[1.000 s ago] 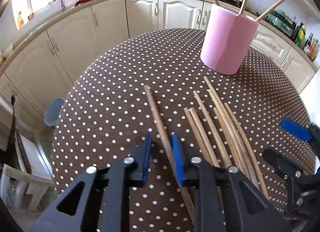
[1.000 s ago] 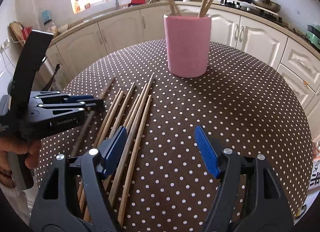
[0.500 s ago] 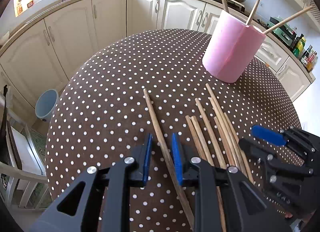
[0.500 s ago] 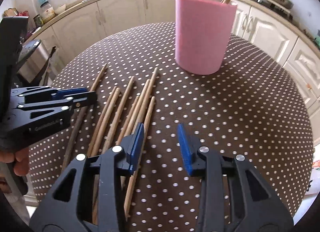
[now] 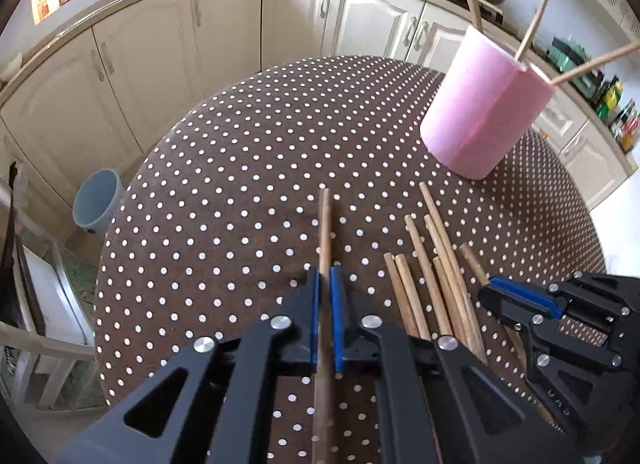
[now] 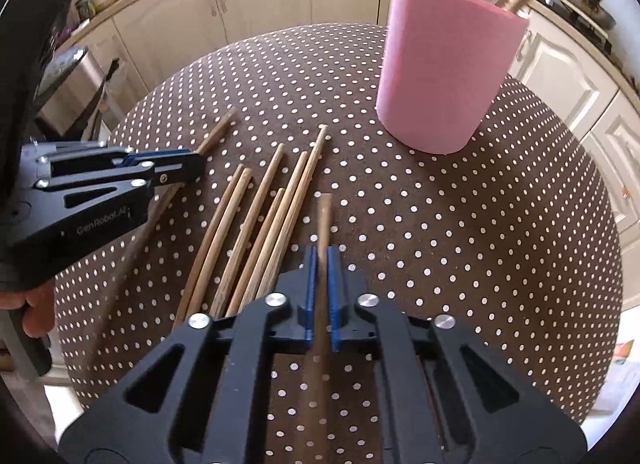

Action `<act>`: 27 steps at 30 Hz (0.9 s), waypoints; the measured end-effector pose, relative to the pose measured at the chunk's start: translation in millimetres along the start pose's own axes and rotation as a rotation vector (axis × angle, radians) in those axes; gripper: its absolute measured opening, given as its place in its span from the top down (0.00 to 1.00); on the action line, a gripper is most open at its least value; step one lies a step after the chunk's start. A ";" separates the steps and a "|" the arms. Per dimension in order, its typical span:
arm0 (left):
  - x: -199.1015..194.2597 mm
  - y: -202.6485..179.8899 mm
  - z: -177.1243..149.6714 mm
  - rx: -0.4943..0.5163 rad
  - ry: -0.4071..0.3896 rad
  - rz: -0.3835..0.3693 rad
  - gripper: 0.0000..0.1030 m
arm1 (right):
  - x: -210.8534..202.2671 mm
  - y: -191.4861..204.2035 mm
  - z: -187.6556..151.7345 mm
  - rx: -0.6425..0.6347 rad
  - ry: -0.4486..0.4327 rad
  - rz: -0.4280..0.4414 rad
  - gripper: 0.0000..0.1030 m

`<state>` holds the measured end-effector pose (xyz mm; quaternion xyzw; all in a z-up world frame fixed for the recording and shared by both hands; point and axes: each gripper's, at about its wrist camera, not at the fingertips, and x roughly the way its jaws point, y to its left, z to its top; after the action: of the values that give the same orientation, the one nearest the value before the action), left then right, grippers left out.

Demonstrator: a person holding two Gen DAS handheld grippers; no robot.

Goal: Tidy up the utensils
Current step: 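Close the left gripper on a wooden chopstick while the right gripper grasps another, then lift both held chopsticks upright and carry them over the pink cup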

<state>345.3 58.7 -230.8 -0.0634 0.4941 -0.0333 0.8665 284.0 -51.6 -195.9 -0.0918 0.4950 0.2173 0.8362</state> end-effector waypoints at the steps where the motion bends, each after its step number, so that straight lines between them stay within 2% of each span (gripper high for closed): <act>1: 0.1 1.4 -1.2 -0.013 -0.001 -0.015 0.94 | -2.4 -6.1 0.4 0.016 -0.003 0.015 0.95; 6: -15.4 4.1 -1.5 -0.030 -0.040 -0.062 0.94 | -22.6 -24.5 -4.9 0.076 -0.051 0.070 0.95; 12: -66.8 -9.4 -4.3 0.002 -0.143 -0.117 0.94 | -78.5 -39.0 -4.4 0.112 -0.195 0.119 0.95; 20: -136.4 -31.8 -1.3 0.058 -0.286 -0.148 0.94 | -147.0 -36.3 -8.2 0.101 -0.378 0.122 0.95; 27: -175.6 -55.8 -9.1 0.118 -0.375 -0.151 0.94 | -176.2 -29.8 -11.2 0.081 -0.469 0.123 0.95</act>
<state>248.3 23.8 -77.8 -0.0544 0.3153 -0.1145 0.9405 215.5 -130.2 -50.3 0.0250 0.3001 0.2630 0.9166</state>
